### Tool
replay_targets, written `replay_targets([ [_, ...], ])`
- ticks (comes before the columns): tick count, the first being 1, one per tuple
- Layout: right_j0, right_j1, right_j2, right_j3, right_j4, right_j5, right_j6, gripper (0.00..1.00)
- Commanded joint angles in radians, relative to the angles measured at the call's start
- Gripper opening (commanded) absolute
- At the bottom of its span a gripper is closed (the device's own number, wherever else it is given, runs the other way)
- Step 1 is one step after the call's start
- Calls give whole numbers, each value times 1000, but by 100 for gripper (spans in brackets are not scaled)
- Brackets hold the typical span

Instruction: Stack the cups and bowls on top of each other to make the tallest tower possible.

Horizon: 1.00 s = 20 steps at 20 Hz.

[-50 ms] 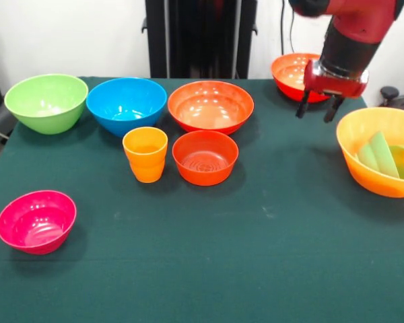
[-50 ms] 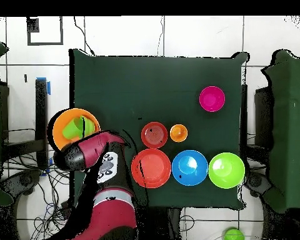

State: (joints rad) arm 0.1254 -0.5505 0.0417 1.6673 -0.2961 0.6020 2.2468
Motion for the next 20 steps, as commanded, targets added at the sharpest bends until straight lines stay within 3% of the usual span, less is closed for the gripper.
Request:
replay_targets([
  [1,-4,-100,72,-77,-78,232,-213,100],
  [5,-14,-130,88,-88,-75,285,-214,100],
  [10,-64,-157,147,-87,-19,268,-198,100],
  [14,-162,-159,261,-8,65,107,-185,100],
  [20,-257,-154,362,64,69,22,-186,100],
])
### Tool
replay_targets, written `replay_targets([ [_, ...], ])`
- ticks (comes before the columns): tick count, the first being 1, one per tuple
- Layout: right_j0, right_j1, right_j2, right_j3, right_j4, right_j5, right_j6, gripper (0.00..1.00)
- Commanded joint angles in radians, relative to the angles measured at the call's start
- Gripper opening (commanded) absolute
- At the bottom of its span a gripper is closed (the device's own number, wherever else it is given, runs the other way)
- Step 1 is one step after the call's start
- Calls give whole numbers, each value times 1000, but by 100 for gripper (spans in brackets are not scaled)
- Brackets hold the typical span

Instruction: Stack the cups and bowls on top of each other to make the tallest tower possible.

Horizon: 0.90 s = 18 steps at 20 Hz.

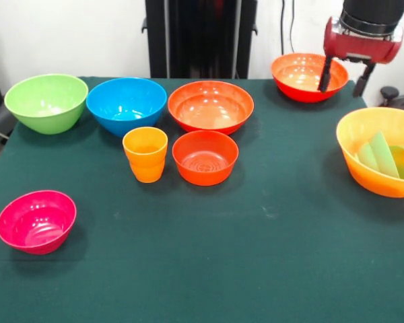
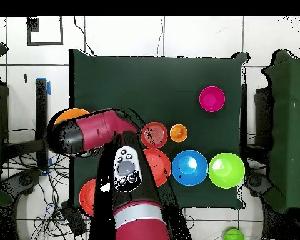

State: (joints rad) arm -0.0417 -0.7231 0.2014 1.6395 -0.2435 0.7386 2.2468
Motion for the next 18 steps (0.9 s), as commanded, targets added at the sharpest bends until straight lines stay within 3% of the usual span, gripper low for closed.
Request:
replay_targets([
  [1,-100,15,211,102,11,-119,-184,100],
  [6,-169,15,271,138,-28,-143,-208,100],
  [10,-214,62,297,143,-82,-198,-214,100],
  [18,-235,143,318,112,-161,-255,-184,100],
])
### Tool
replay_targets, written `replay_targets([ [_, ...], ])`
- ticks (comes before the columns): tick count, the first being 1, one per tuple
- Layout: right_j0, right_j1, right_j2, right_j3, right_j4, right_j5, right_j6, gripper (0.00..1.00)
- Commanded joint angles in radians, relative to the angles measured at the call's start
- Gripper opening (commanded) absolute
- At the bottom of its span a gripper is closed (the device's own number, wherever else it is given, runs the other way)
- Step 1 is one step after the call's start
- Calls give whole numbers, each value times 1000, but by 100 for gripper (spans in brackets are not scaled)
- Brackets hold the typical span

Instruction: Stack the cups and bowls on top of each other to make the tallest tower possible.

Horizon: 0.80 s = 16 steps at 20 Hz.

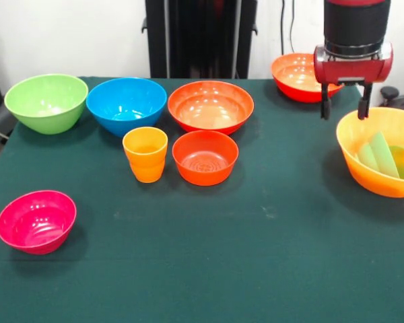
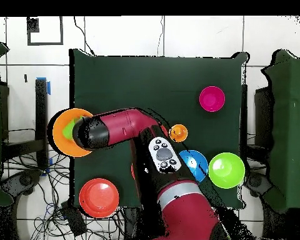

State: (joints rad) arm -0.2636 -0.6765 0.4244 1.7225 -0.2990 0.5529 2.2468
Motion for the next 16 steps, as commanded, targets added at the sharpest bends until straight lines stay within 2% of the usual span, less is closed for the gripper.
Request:
replay_targets([
  [1,-15,107,98,25,-113,-77,-181,100],
  [13,-21,227,104,-46,-206,-145,-147,100],
  [16,-4,237,77,-67,-227,-117,-140,100],
])
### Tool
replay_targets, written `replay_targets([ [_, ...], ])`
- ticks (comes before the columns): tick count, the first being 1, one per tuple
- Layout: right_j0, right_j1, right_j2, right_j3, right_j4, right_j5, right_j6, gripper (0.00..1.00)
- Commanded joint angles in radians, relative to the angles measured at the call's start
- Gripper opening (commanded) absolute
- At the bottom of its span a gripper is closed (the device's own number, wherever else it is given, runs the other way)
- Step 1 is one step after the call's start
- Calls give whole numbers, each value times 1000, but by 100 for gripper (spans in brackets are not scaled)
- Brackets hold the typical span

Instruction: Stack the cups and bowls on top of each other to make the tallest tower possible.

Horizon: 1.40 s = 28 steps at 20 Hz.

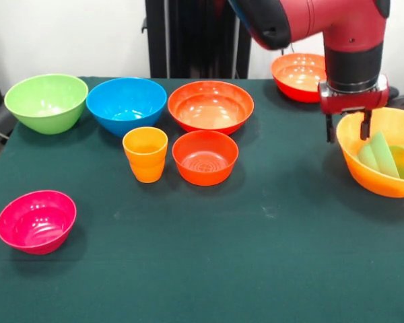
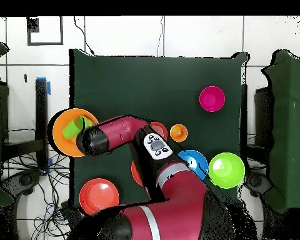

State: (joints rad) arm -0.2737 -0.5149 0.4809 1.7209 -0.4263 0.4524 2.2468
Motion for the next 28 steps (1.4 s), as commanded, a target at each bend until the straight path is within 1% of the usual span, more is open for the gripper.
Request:
replay_targets([
  [1,14,72,12,-71,-112,-12,-137,100],
  [2,21,70,4,-76,-124,-8,-135,100],
  [3,28,67,-4,-81,-136,-3,-133,0],
  [8,19,68,-2,-99,-157,20,-149,0],
  [14,13,70,3,-110,-157,21,-157,0],
  [18,4,49,11,-109,-150,39,-170,0],
  [20,-15,30,20,-120,-153,77,-215,0],
  [22,-51,49,38,-164,-175,110,-302,0],
  [27,-146,151,110,-327,-246,201,-538,0],
  [28,-162,170,124,-357,-262,206,-575,0],
])
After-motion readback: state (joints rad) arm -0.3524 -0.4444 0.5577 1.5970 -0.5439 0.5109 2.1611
